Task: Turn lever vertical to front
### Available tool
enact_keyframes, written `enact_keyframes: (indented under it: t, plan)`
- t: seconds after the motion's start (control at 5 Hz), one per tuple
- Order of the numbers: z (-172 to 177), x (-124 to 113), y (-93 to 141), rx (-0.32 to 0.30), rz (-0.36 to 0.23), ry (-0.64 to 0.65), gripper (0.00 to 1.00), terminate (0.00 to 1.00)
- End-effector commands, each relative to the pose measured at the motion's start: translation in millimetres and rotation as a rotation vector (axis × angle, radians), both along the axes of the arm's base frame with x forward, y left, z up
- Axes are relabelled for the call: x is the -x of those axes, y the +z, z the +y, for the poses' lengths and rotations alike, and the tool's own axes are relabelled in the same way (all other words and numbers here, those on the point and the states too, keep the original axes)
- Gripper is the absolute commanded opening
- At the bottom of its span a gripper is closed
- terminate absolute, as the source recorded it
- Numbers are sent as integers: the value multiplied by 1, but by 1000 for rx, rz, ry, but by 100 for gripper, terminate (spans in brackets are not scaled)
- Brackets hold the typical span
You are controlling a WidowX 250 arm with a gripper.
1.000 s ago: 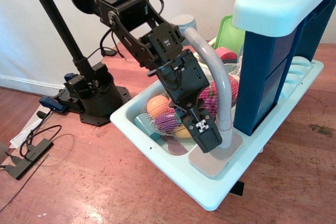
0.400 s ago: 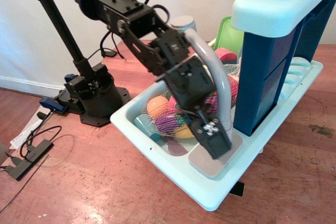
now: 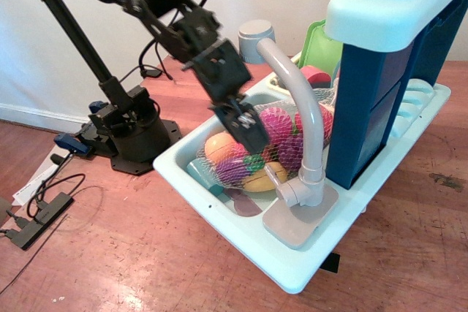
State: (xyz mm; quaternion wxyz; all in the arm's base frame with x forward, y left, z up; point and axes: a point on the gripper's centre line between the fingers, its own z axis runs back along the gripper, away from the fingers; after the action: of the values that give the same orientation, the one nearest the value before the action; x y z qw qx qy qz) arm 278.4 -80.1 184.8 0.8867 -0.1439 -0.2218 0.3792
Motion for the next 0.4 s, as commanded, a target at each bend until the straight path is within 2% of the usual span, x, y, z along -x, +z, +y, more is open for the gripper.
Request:
enact_keyframes:
  t: [0.0,0.2]
  plan:
    - [14,29,11,14,-31,40,100,0]
    - [17,55,17,23,-21,19,100,0]
